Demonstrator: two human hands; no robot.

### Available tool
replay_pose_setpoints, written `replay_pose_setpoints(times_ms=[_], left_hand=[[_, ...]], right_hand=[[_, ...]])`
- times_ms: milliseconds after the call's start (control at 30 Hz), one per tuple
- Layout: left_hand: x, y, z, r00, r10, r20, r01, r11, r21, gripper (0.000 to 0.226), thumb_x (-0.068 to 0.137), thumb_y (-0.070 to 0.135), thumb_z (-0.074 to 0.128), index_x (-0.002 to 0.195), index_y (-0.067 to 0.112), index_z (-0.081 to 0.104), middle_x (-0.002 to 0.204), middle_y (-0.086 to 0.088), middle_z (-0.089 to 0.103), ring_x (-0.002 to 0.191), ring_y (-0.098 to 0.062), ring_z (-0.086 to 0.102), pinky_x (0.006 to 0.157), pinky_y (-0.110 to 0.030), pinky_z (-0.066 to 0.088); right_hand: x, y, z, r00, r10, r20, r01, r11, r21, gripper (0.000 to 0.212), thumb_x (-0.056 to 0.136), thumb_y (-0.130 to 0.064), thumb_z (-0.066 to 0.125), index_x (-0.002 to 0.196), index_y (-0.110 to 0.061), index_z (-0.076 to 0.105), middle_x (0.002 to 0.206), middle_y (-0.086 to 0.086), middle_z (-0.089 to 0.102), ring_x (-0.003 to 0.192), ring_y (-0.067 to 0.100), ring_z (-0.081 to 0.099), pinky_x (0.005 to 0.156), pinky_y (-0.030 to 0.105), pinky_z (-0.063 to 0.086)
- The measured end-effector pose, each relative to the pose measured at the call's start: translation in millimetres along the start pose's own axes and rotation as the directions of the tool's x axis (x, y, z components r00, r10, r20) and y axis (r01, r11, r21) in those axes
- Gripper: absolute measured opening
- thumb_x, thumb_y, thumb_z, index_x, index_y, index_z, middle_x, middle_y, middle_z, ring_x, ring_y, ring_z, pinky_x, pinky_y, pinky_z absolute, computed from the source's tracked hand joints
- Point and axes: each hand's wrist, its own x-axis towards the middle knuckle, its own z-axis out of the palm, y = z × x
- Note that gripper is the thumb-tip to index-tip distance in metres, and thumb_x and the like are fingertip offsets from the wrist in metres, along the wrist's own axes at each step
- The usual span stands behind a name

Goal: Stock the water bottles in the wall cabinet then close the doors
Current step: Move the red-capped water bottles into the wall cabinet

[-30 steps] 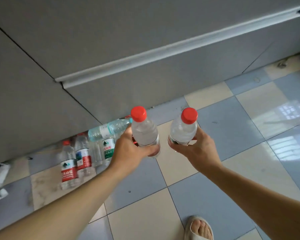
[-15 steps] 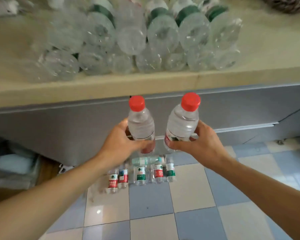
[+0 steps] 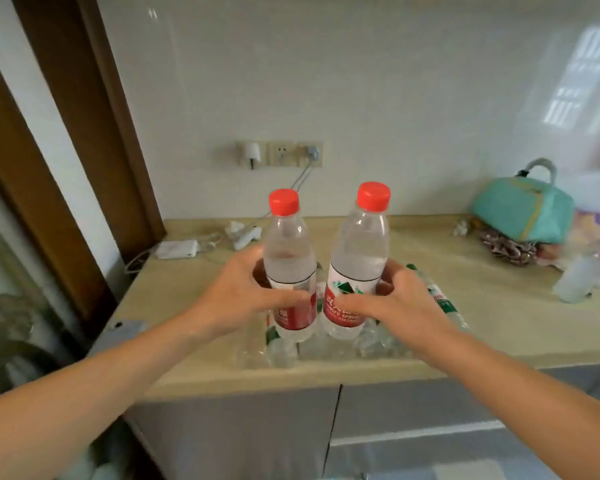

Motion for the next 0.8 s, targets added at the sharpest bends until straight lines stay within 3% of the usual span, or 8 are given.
replay_pose_setpoints(times_ms=[67, 133, 300, 433, 600, 733, 800], left_hand=[[10, 32, -38, 0.998, 0.057, -0.001, -0.057, 0.998, 0.023, 0.057, 0.071, 0.023, 0.091, 0.122, 0.023, 0.067, 0.111, 0.004, 0.077, 0.105, -0.014, 0.072, 0.096, -0.041, 0.057], [21, 64, -71, 0.994, 0.105, -0.006, -0.104, 0.994, 0.026, 0.054, 0.072, 0.026, 0.090, 0.121, 0.022, 0.067, 0.110, 0.004, 0.077, 0.105, -0.016, 0.072, 0.094, -0.038, 0.057], [52, 145, -130, 0.974, 0.218, -0.068, -0.219, 0.976, -0.009, 0.055, 0.069, 0.037, 0.090, 0.118, 0.025, 0.068, 0.109, 0.009, 0.076, 0.102, -0.007, 0.071, 0.079, -0.015, 0.055], [85, 202, -168, 0.938, 0.296, -0.181, -0.295, 0.955, 0.035, 0.050, 0.067, 0.043, 0.089, 0.112, 0.032, 0.068, 0.105, 0.015, 0.075, 0.097, -0.003, 0.070, 0.085, -0.031, 0.056], [124, 255, -204, 0.888, 0.357, -0.289, -0.336, 0.934, 0.120, 0.055, 0.060, 0.061, 0.082, 0.108, 0.043, 0.063, 0.095, 0.035, 0.069, 0.084, 0.013, 0.066, 0.072, -0.022, 0.053], [154, 294, -227, 0.841, 0.411, -0.352, -0.375, 0.912, 0.167, 0.058, 0.057, 0.059, 0.080, 0.109, 0.042, 0.061, 0.094, 0.026, 0.072, 0.084, 0.010, 0.068, 0.066, -0.017, 0.052], [168, 306, -238, 0.801, 0.436, -0.411, -0.377, 0.900, 0.219, 0.065, 0.058, 0.059, 0.081, 0.117, 0.037, 0.062, 0.100, 0.017, 0.072, 0.090, -0.001, 0.069, 0.073, -0.024, 0.055]], right_hand=[[15, -45, 7, 0.999, -0.035, -0.032, 0.036, 0.998, 0.041, 0.059, 0.053, -0.048, 0.091, 0.106, -0.043, 0.066, 0.101, -0.009, 0.077, 0.092, 0.010, 0.075, 0.082, 0.037, 0.060], [28, -86, 10, 0.994, -0.083, -0.065, 0.089, 0.992, 0.090, 0.058, 0.052, -0.047, 0.092, 0.105, -0.043, 0.068, 0.103, -0.006, 0.077, 0.095, 0.014, 0.075, 0.084, 0.044, 0.061], [56, -185, 5, 0.976, -0.193, -0.098, 0.208, 0.964, 0.168, 0.046, 0.059, -0.037, 0.092, 0.099, -0.043, 0.071, 0.104, -0.009, 0.077, 0.091, 0.011, 0.076, 0.068, 0.028, 0.061], [81, -257, -5, 0.947, -0.285, -0.146, 0.305, 0.942, 0.140, 0.041, 0.073, -0.028, 0.089, 0.109, -0.033, 0.069, 0.103, -0.008, 0.077, 0.092, 0.011, 0.075, 0.076, 0.038, 0.063], [121, -319, -21, 0.903, -0.402, -0.154, 0.417, 0.905, 0.080, 0.046, 0.062, -0.044, 0.089, 0.104, -0.038, 0.071, 0.099, -0.009, 0.078, 0.095, 0.014, 0.075, 0.090, 0.050, 0.060], [164, -360, -37, 0.859, -0.486, -0.162, 0.502, 0.861, 0.080, 0.056, 0.060, -0.043, 0.091, 0.110, -0.033, 0.069, 0.099, -0.008, 0.078, 0.093, 0.014, 0.076, 0.081, 0.045, 0.063], [187, -379, -43, 0.839, -0.513, -0.183, 0.532, 0.843, 0.077, 0.060, 0.063, -0.041, 0.094, 0.115, -0.030, 0.066, 0.094, -0.011, 0.078, 0.088, 0.010, 0.076, 0.070, 0.034, 0.062]])
